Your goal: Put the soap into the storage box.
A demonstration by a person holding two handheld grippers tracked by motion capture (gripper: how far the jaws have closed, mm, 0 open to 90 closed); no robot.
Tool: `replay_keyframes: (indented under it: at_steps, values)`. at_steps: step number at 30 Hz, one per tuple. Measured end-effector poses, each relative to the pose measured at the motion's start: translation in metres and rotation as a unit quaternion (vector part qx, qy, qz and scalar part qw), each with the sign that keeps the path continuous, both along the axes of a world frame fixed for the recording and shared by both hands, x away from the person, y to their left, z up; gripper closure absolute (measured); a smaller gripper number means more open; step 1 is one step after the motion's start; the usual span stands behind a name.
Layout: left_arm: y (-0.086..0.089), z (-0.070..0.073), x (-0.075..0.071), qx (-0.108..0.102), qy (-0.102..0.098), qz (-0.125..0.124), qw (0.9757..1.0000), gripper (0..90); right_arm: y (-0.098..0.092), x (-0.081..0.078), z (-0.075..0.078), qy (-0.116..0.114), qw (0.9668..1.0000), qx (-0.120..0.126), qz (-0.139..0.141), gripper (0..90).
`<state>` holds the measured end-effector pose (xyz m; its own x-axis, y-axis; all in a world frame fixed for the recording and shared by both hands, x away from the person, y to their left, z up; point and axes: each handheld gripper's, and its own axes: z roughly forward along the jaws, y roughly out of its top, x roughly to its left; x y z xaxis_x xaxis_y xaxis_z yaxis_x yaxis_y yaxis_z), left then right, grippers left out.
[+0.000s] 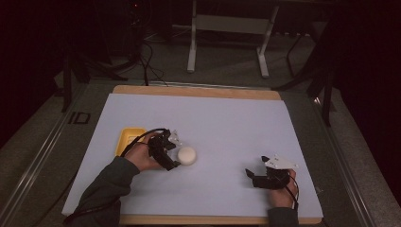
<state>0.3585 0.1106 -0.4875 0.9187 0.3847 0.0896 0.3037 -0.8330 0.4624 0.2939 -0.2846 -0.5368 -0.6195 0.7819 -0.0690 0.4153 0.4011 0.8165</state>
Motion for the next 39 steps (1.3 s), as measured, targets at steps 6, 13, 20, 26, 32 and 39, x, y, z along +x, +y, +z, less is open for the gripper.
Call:
replay_keyframes:
  at_steps: [6,13,20,26,32,39]
  values:
    - [-0.006,-0.002,0.002,0.007,0.004,-0.006,0.9999,18.8,0.0,0.0,0.0,0.0,1.0,0.0,0.0,15.5]
    - [-0.013,-0.003,0.006,0.017,0.009,-0.018,0.9996,17.8,0.0,0.0,0.0,0.0,1.0,0.0,0.0,15.5]
    - [-0.019,-0.004,0.007,0.023,0.01,-0.025,0.9994,17.8,0.0,0.0,0.0,0.0,1.0,0.0,0.001,15.5]
    - [-0.028,-0.005,0.01,0.032,0.013,-0.037,0.9987,17.9,0.0,0.0,0.0,0.001,1.0,0.0,0.001,15.5]
    - [-0.033,-0.008,0.011,0.038,0.016,-0.044,0.9982,17.9,0.0,0.0,0.0,0.001,1.0,0.0,0.001,15.5]
    - [-0.041,-0.013,0.015,0.049,0.02,-0.047,0.9975,18.0,0.0,0.0,0.0,0.001,1.0,0.0,0.001,15.5]
